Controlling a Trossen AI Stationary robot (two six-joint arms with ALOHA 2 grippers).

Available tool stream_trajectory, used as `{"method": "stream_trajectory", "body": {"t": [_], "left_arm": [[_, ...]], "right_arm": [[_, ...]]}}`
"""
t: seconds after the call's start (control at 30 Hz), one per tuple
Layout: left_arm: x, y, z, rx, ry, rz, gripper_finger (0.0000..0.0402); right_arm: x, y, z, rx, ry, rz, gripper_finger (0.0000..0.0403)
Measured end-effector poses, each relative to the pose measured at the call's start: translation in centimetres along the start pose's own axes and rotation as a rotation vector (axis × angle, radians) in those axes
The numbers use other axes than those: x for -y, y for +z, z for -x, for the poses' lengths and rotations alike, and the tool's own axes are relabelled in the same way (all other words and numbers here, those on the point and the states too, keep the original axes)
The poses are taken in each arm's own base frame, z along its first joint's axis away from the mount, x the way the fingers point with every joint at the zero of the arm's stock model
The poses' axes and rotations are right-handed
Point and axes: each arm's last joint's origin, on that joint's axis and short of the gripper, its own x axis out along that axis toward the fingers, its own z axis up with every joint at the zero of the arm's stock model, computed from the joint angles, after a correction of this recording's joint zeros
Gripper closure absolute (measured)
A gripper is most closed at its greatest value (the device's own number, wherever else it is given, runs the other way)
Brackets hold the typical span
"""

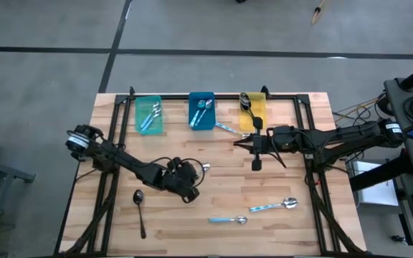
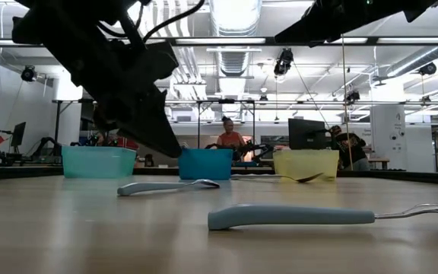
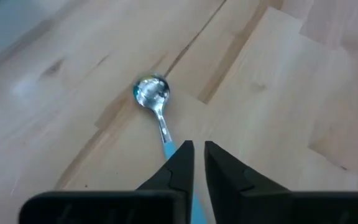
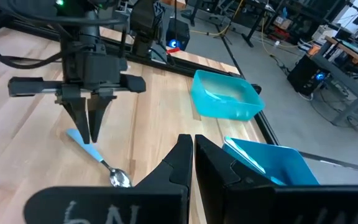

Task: Sort silverware by color (type)
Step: Put the blue spoon into the green bin

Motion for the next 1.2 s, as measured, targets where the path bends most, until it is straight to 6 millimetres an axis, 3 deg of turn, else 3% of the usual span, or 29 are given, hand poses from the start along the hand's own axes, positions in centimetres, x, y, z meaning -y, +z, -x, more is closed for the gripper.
{"method": "stream_trajectory", "body": {"t": [0.33, 0.5, 1.2], "left_arm": [[-0.1, 0.0, -0.1, 0.028, 0.032, -0.006, 0.0275], [0.1, -0.7, -1.2, 0.025, 0.045, -0.016, 0.024], [0.1, -2.7, -3.4, -0.009, 0.076, -0.008, 0.0238]], "right_arm": [[0.0, 0.0, 0.0, 0.0, 0.0, 0.003, 0.0394], [0.0, 0.0, 0.0, -0.003, 0.001, 0.004, 0.0394], [0.2, -0.3, 0.0, -0.027, -0.005, -0.006, 0.0394]]}}
